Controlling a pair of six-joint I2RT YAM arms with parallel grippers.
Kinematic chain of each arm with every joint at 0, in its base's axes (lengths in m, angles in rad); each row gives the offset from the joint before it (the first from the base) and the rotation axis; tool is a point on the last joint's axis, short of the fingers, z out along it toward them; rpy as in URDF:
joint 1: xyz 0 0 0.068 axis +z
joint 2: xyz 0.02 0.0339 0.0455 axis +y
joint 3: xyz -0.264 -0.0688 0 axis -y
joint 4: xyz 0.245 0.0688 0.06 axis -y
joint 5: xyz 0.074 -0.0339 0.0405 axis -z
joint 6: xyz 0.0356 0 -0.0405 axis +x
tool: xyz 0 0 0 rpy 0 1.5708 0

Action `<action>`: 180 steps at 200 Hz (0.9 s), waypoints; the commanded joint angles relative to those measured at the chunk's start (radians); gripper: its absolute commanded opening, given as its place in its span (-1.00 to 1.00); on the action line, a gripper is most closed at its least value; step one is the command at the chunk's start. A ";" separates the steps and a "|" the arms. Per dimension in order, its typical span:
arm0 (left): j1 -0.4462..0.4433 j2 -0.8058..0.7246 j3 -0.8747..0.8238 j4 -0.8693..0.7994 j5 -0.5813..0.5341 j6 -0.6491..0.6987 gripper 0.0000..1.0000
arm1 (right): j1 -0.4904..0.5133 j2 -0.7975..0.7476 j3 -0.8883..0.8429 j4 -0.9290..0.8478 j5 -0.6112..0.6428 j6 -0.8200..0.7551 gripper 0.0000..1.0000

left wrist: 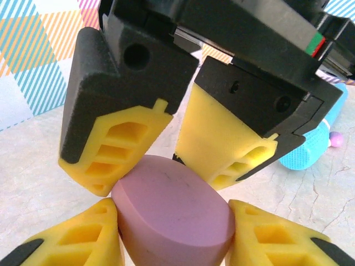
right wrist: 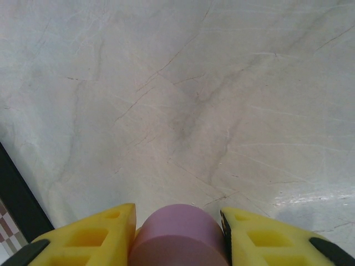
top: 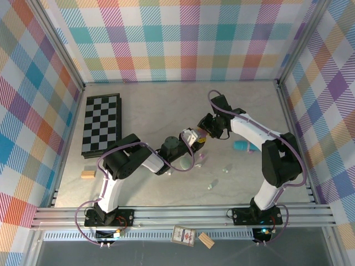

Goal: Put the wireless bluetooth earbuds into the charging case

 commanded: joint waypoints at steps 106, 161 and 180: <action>0.131 -0.265 -0.155 0.056 0.411 -0.225 -0.34 | -0.125 -0.472 -0.320 0.385 -0.282 -0.319 0.59; 0.198 -0.394 -0.159 0.054 0.654 -0.373 -0.34 | -0.170 -0.538 -0.397 0.546 -0.735 -0.169 0.53; 0.198 -0.422 -0.142 0.054 0.702 -0.402 -0.34 | -0.170 -0.517 -0.429 0.632 -0.800 -0.065 0.46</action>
